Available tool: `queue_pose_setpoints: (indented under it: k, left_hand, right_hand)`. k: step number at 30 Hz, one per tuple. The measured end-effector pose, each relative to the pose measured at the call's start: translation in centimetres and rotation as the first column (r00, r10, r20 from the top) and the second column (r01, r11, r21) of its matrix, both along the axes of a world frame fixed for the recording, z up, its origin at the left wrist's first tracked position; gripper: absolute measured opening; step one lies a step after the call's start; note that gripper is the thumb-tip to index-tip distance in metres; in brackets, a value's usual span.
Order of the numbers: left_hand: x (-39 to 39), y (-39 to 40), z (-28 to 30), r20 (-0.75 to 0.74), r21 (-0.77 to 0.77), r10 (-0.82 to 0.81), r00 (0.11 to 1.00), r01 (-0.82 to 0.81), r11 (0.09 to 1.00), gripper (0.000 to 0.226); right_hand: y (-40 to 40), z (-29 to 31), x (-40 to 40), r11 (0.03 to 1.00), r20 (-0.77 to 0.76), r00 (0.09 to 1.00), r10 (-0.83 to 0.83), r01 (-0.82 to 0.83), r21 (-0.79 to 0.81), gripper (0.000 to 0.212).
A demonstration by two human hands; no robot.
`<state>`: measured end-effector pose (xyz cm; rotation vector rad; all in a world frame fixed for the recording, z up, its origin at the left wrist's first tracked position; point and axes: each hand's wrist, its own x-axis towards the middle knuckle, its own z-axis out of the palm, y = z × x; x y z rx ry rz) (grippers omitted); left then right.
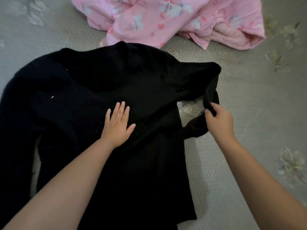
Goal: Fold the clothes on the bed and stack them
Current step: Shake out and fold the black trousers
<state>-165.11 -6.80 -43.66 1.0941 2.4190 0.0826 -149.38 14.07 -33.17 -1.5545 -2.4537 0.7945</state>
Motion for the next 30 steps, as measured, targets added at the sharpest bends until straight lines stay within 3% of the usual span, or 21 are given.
queue_pose_setpoints:
  k: [4, 7, 10, 12, 15, 19, 22, 25, 30]
  left_hand:
    - [-1.9, -5.3, 3.6, 0.035, 0.152, 0.175, 0.984, -0.178, 0.972, 0.06]
    - [-3.2, -11.8, 5.6, 0.015, 0.173, 0.33, 0.944, -0.328, 0.929, 0.056]
    - [-4.5, -18.0, 6.6, -0.022, 0.157, 0.402, 0.915, -0.394, 0.906, 0.053]
    - [-5.5, -21.1, 6.7, -0.009, 0.157, 0.447, 0.894, -0.44, 0.884, 0.052]
    - [-6.6, -23.5, 6.3, 0.041, 0.176, 0.498, 0.866, -0.497, 0.85, 0.051]
    - [-7.8, -22.2, 5.5, 0.017, 0.238, 0.424, 0.906, -0.415, 0.878, 0.051]
    - [-8.2, -19.6, 5.2, -0.073, 0.298, 0.251, 0.965, -0.219, 0.929, 0.053]
    - [-8.4, -16.9, 4.4, -0.153, 0.232, 0.146, 0.977, -0.108, 0.967, 0.058]
    - [-8.7, -16.7, 0.9, -0.071, -0.087, 0.166, 0.984, -0.172, 0.981, 0.062]
  right_hand:
    - [-4.9, 4.2, -6.6, 0.988, -0.107, 0.984, 0.14, -0.146, -0.05, 0.018]
    - [-10.4, 4.5, -13.6, 0.963, -0.156, 0.969, 0.193, -0.217, -0.16, 0.02]
    - [-16.4, 3.6, -20.8, 0.857, -0.265, 0.957, 0.119, -0.234, -0.459, 0.025]
    - [-20.1, 2.2, -23.7, 0.748, -0.165, 0.977, 0.136, -0.21, -0.629, 0.044]
    - [-22.4, -1.0, -23.5, 0.811, 0.156, 0.872, 0.464, -0.347, -0.471, 0.055]
    - [-20.0, -3.7, -19.4, 0.858, 0.283, 0.813, 0.509, -0.455, -0.237, 0.046]
    - [-16.5, -5.1, -16.1, 0.789, 0.446, 0.696, 0.562, -0.613, -0.038, 0.054]
    - [-13.0, -6.2, -13.3, 0.761, 0.633, 0.578, 0.515, -0.648, -0.028, 0.063]
    - [-10.9, -7.8, -10.7, 0.74, 0.661, 0.47, 0.585, -0.642, -0.198, 0.068]
